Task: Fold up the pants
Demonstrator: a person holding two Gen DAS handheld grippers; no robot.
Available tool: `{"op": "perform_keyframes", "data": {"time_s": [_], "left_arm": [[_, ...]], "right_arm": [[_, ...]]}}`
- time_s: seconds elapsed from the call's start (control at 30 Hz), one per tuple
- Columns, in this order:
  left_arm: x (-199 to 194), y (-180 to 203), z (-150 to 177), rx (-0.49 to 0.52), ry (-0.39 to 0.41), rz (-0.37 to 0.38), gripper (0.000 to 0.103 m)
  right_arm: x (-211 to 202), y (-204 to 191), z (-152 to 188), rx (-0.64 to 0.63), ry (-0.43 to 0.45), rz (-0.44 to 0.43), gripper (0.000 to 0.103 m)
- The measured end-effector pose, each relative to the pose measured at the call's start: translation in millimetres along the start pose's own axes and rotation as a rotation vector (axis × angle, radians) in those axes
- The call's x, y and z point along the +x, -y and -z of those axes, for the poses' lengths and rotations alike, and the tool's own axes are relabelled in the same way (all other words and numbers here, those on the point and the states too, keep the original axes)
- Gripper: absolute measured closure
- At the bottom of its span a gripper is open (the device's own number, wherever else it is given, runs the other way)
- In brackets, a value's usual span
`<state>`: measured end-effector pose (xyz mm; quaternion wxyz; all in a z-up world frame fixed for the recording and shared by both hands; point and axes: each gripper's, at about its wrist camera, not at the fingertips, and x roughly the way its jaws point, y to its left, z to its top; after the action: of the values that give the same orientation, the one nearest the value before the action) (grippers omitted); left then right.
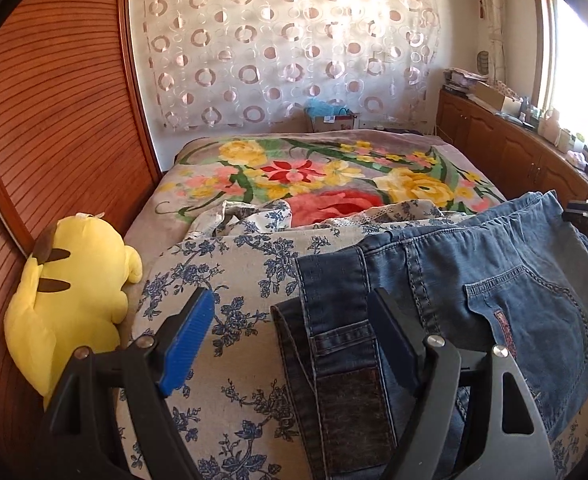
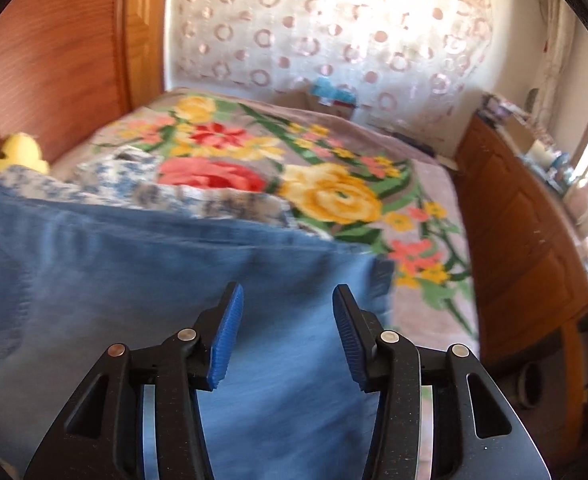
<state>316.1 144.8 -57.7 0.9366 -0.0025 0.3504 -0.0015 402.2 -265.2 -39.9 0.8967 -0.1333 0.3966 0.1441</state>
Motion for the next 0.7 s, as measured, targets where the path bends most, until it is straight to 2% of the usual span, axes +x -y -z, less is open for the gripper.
{"op": "perform_keyframes", "data": {"time_s": [0.13,0.2,0.23,0.43,0.5,0.57,0.63,0.7], "left_arm": [[17.6,-5.5,-2.2,-0.025,-0.028,0.051,0.025],[25.2,-9.1,-3.1,-0.037,-0.044,0.069,0.034],[29.8,-9.8,-3.6,-0.043,-0.053,0.079,0.035],[46.3,-6.2,-3.5,-0.045,-0.085,0.120,0.046],[50.7,-4.5,-3.3,-0.043,-0.099,0.134,0.054],[52.4,-2.5,-2.1,-0.042,-0.107,0.143,0.055],[53.1,-1.2,-1.8,-0.042,-0.109,0.154,0.062],[52.1,0.4,-1.9,-0.045,-0.109,0.181,0.080]], "right_arm": [[3.9,-24.4,10.4,0.019,-0.007,-0.082,0.054],[6.7,-31.1,14.4,0.025,-0.014,-0.103,0.054],[9.2,-35.1,16.8,0.027,-0.018,-0.114,0.054],[21.5,-41.3,25.5,0.027,-0.041,-0.139,0.053],[24.1,-39.7,28.1,0.035,-0.044,-0.143,0.053],[24.2,-40.7,31.3,0.033,-0.036,-0.141,0.052],[23.1,-40.6,32.9,0.029,-0.032,-0.138,0.052],[22.2,-40.4,34.8,0.029,-0.030,-0.139,0.051]]}}
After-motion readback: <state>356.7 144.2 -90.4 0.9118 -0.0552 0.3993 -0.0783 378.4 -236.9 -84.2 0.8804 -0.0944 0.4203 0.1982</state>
